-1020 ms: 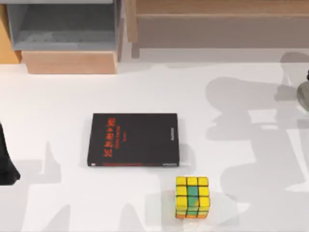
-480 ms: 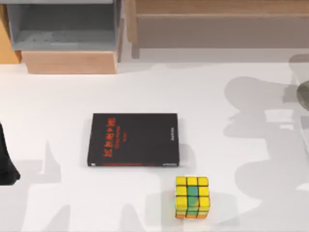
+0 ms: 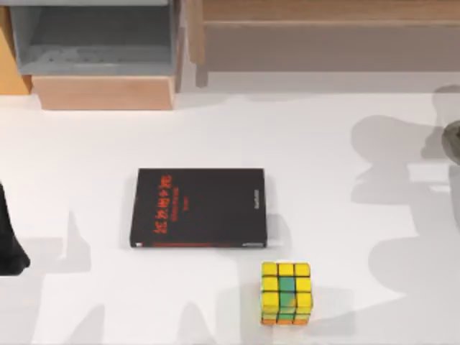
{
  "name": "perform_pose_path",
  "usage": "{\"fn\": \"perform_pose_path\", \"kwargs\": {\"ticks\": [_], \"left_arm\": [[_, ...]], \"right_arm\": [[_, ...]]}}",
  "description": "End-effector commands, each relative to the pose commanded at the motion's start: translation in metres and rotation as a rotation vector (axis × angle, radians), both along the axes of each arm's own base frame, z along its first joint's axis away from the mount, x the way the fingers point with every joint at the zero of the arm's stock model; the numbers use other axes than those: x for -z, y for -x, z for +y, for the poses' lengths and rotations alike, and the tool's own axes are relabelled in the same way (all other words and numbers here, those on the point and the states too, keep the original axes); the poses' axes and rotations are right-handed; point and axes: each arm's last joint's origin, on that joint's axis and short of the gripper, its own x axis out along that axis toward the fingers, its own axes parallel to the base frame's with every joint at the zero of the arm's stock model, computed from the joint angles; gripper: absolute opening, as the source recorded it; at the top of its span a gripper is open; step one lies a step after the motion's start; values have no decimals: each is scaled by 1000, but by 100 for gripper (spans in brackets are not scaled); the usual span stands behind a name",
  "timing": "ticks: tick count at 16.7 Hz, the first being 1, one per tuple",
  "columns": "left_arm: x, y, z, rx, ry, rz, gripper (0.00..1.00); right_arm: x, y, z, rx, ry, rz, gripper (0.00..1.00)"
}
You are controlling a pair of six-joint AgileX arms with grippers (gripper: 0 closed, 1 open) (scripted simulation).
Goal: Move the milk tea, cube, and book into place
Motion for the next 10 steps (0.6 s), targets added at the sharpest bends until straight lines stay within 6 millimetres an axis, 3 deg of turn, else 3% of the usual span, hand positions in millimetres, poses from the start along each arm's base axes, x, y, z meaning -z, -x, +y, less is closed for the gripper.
{"fn": "perform_pose_path", "kwargs": {"ticks": [1, 10], "left_arm": [[0, 0, 0, 0, 0, 0, 100], [0, 0, 0, 0, 0, 0, 100]], "right_arm": [[0, 0, 0, 0, 0, 0, 0], [0, 0, 0, 0, 0, 0, 68]]}}
